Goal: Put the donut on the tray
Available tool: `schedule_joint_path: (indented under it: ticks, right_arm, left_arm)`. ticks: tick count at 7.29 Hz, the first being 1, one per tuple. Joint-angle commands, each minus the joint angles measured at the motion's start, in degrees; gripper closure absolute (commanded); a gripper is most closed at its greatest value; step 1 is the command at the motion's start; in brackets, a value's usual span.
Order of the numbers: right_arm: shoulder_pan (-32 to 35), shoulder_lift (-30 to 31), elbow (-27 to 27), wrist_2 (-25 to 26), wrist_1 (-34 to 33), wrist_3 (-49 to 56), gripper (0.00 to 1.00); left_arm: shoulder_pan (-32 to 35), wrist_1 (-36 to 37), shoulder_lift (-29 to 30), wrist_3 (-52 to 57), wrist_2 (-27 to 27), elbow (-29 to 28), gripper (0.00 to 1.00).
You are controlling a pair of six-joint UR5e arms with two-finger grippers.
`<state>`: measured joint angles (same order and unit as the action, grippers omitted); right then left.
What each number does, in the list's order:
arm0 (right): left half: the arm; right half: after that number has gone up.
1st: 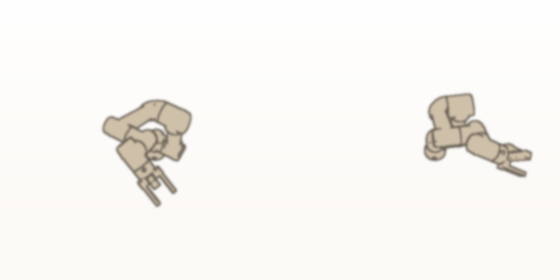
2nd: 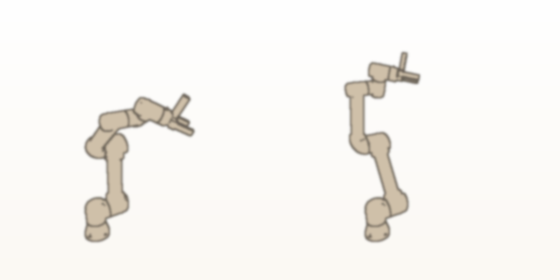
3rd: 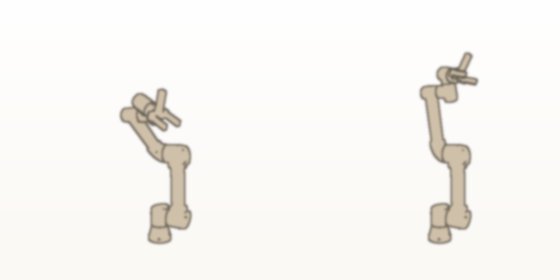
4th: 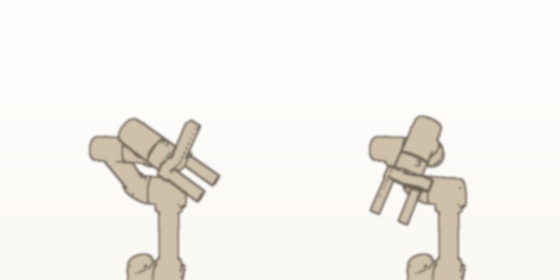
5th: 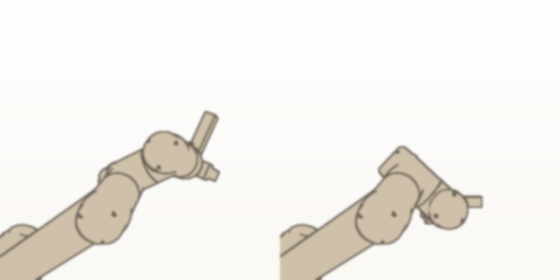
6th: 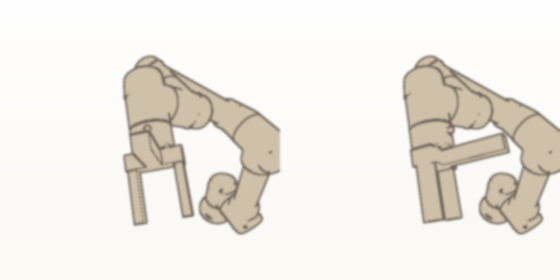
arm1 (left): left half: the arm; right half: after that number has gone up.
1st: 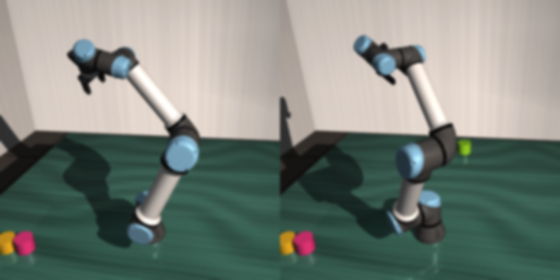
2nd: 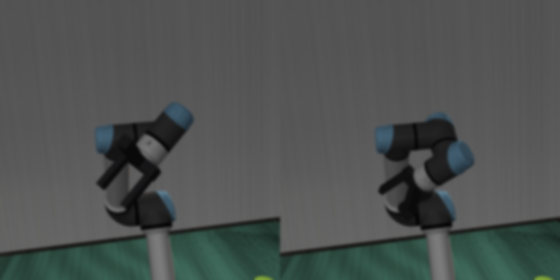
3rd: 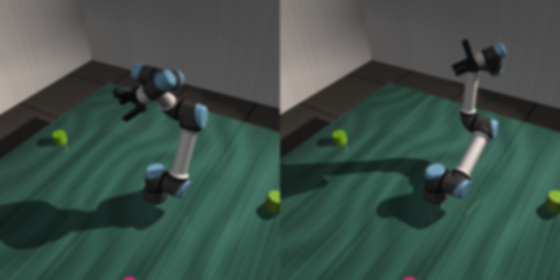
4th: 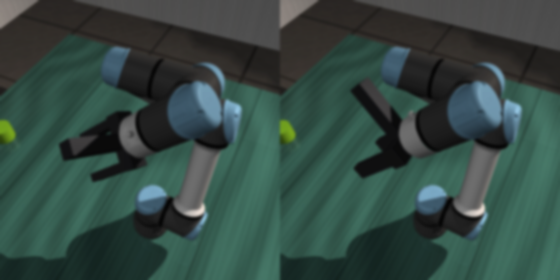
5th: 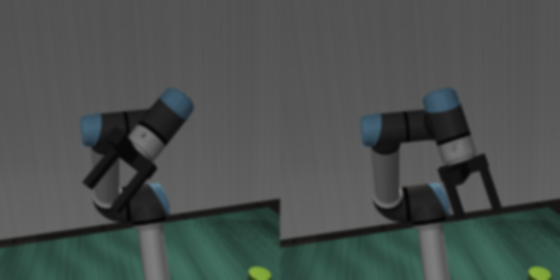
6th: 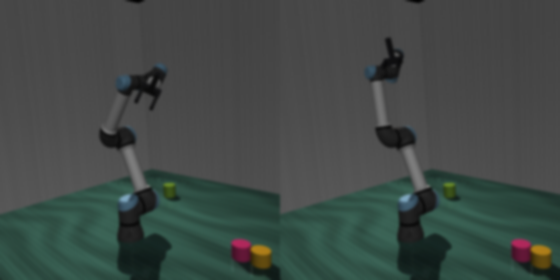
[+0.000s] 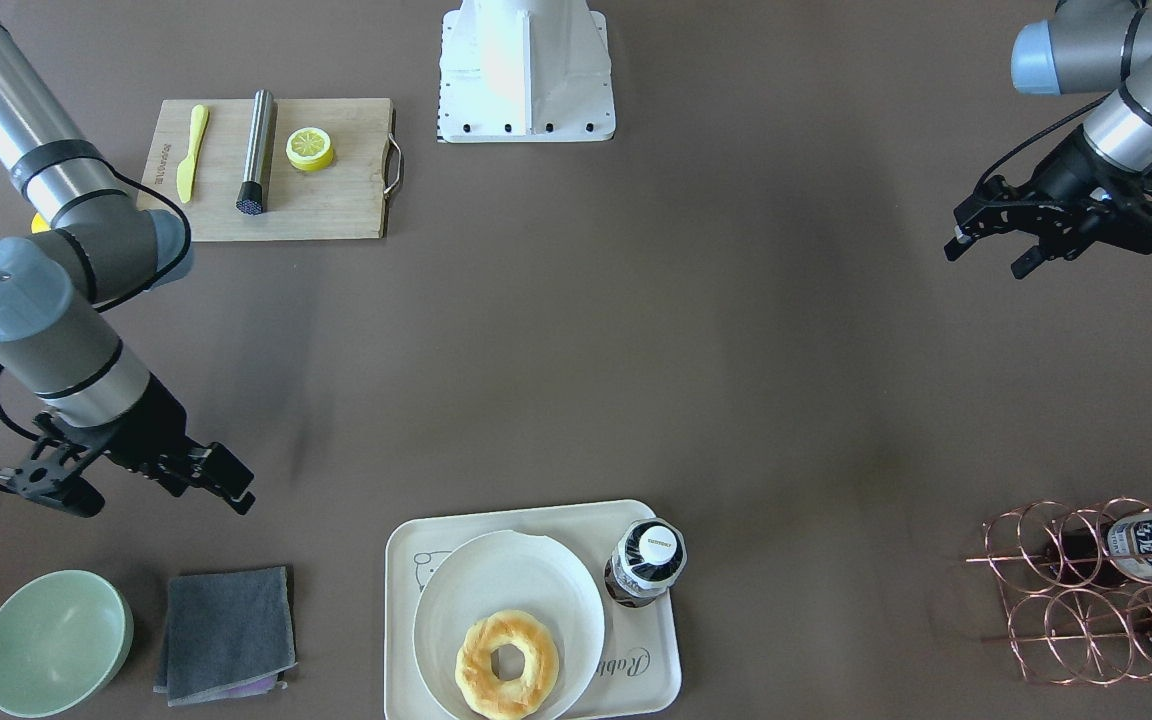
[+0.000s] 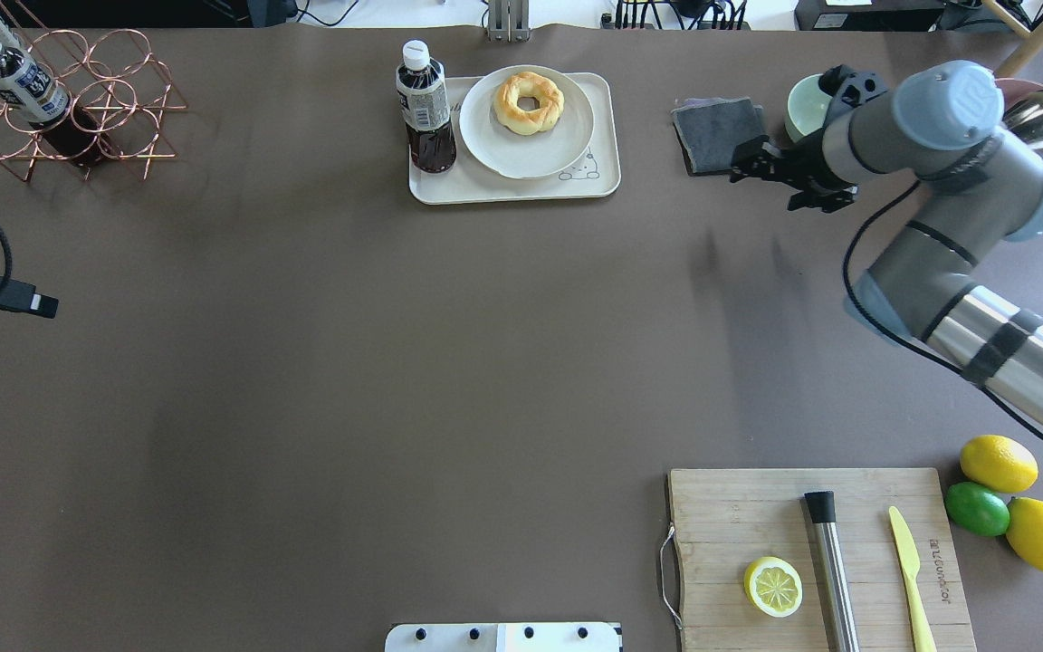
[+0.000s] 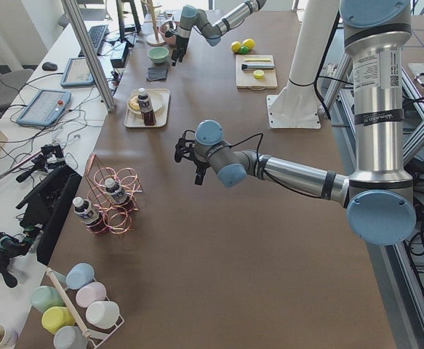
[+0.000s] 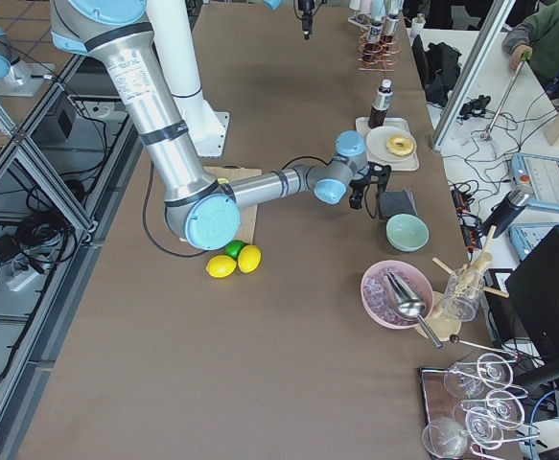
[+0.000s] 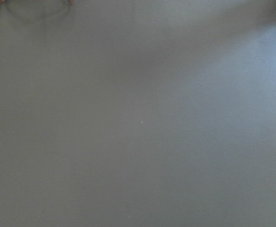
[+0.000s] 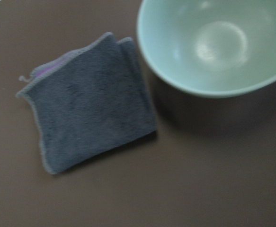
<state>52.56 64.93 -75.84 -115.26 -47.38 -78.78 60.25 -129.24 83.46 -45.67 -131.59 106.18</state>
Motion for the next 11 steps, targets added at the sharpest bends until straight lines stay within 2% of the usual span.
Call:
schedule_joint_path:
  ticks: [1, 2, 3, 5, 6, 8, 9, 11]
  right_arm:
    - [12.3, 18.4, -6.1, -8.4, -0.3, 27.4, 0.0]
    - [18.2, 22.7, -5.9, -11.4, -0.5, 38.4, 0.0]
    - [24.4, 25.7, -5.4, -13.7, -2.0, 48.7, 0.0]
    - [35.5, 26.7, -6.4, -16.2, -15.8, 69.8, 0.0]
    - [38.7, 26.2, -8.3, -16.2, -24.4, 76.3, 0.0]
    - [41.4, 26.4, -18.7, -15.3, -41.7, 81.6, 0.0]
    - [41.3, 27.1, -20.0, -14.3, -44.7, 81.4, 0.0]
    - [41.3, 29.0, -20.7, -14.5, -44.5, 81.2, 0.0]
  left_arm:
    - [12.7, 0.8, -2.2, 18.8, -7.4, -7.2, 0.02]
    - [15.9, 4.4, -2.2, 25.5, -7.5, -8.1, 0.02]
    - [20.2, 11.1, -2.2, 34.2, -7.4, -8.1, 0.02]
    - [29.1, 29.1, 0.3, 53.8, -6.6, -8.0, 0.02]
    - [31.2, 35.1, 1.9, 57.9, -3.4, -7.7, 0.02]
    - [32.3, 38.7, 2.2, 58.4, -2.1, -8.1, 0.02]
    - [32.5, 38.3, 1.1, 58.5, -2.1, -9.1, 0.02]
    - [33.2, 38.1, 0.1, 58.1, -2.4, -9.8, 0.02]
